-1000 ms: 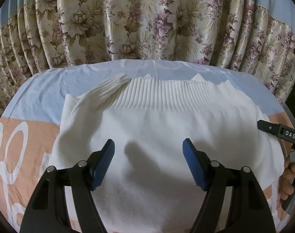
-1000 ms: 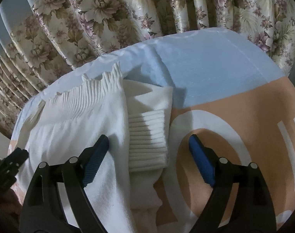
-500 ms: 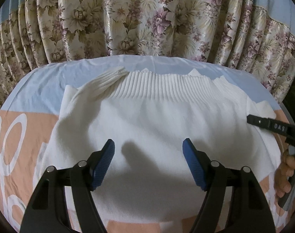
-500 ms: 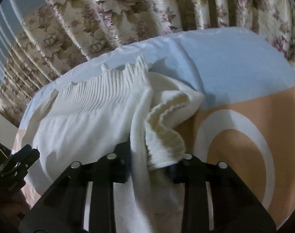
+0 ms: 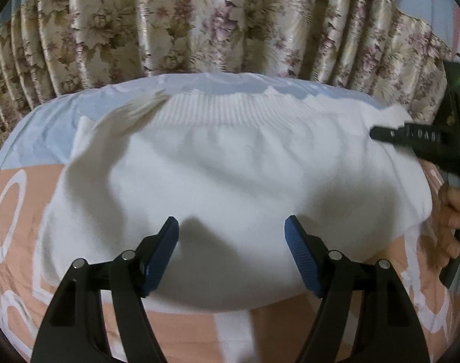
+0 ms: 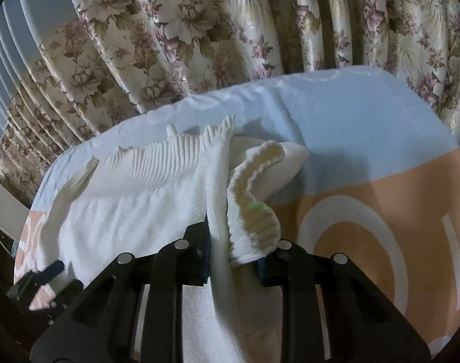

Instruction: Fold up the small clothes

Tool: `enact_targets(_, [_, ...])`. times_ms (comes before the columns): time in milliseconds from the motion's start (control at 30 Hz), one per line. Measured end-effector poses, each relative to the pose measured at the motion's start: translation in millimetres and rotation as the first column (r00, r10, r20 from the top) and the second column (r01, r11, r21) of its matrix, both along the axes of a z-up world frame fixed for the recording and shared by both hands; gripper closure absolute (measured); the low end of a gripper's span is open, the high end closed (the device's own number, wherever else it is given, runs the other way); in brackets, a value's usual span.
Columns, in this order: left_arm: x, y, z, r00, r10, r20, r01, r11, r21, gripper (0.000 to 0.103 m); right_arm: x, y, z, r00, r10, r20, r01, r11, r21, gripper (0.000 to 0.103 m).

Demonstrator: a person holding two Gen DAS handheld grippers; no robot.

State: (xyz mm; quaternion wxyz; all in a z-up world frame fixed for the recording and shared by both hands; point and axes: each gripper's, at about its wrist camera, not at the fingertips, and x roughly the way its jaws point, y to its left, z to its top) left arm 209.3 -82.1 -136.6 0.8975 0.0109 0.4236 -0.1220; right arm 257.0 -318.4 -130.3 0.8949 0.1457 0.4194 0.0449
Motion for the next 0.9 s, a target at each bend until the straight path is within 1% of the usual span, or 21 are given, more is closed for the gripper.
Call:
enact_targets(133, [0, -16, -8, 1.0, -0.019, -0.02, 0.02, 1.0, 0.015, 0.029, -3, -6, 6, 1.0, -0.01, 0.008, 0.01, 1.0, -0.022, 0.083])
enact_targets(200, [-1, -20, -8, 1.0, -0.022, -0.02, 0.022, 1.0, 0.001, 0.029, -5, -12, 7, 1.0, -0.024, 0.005, 0.025, 0.999, -0.021, 0.085])
enact_targets(267, [-1, -25, -8, 0.999, -0.024, -0.021, 0.024, 1.0, 0.002, 0.028, -7, -20, 6, 0.999, -0.045, 0.0, 0.045, 0.999, -0.016, 0.085])
enact_targets(367, [0, -28, -12, 1.0, -0.013, -0.024, 0.014, 1.0, 0.018, 0.027, -8, -20, 6, 0.999, -0.037, -0.004, 0.037, 0.999, -0.017, 0.085])
enact_targets(433, [0, -27, -12, 1.0, -0.008, -0.021, 0.008, 1.0, 0.014, 0.027, -7, -16, 6, 1.0, -0.03, -0.004, 0.03, 0.999, -0.024, 0.085])
enact_targets(500, [-1, -25, -12, 1.0, -0.003, -0.022, 0.004, 1.0, 0.014, 0.027, -4, -18, 2, 0.999, -0.033, -0.014, 0.033, 0.999, -0.009, 0.085])
enact_targets(600, [-1, -20, -14, 1.0, 0.0, -0.025, 0.001, 1.0, 0.006, 0.027, 4, -19, -12, 0.998, -0.019, -0.062, 0.02, 1.0, 0.018, 0.084])
enact_targets(633, [-2, -20, -14, 1.0, -0.002, -0.024, 0.002, 1.0, 0.005, 0.027, 6, -20, -16, 0.997, -0.026, -0.074, 0.027, 1.0, 0.009, 0.081])
enact_targets(667, [-2, -20, -14, 1.0, -0.004, -0.023, 0.004, 1.0, 0.008, 0.027, 6, -22, -18, 0.997, -0.031, -0.077, 0.032, 0.999, 0.012, 0.073])
enact_targets(700, [-2, -21, -14, 1.0, -0.003, -0.022, 0.003, 1.0, 0.008, 0.027, 7, -24, -20, 0.996, -0.04, -0.085, 0.041, 0.999, 0.015, 0.071])
enact_targets(733, [-2, -21, -14, 1.0, -0.002, -0.022, 0.002, 1.0, 0.008, 0.027, 7, -26, -23, 0.994, -0.058, -0.093, 0.059, 0.998, 0.006, 0.057])
enact_targets(767, [-2, -20, -14, 1.0, -0.002, -0.022, 0.002, 1.0, 0.007, 0.027, 5, -28, -24, 0.993, -0.075, -0.094, 0.075, 0.997, -0.004, 0.038])
enact_targets(800, [-1, -20, -15, 1.0, -0.001, -0.022, 0.001, 1.0, 0.006, 0.027, 4, -30, -26, 0.992, -0.081, -0.096, 0.082, 0.997, 0.003, 0.035])
enact_targets(867, [-2, -20, -15, 1.0, 0.0, -0.021, 0.0, 1.0, 0.005, 0.027, 4, -32, -33, 0.991, -0.06, -0.119, 0.067, 0.996, 0.057, 0.034])
enact_targets(900, [-2, -20, -15, 1.0, 0.0, -0.02, 0.0, 1.0, 0.006, 0.027, 5, -32, -35, 0.991, -0.054, -0.122, 0.062, 0.996, 0.066, 0.034])
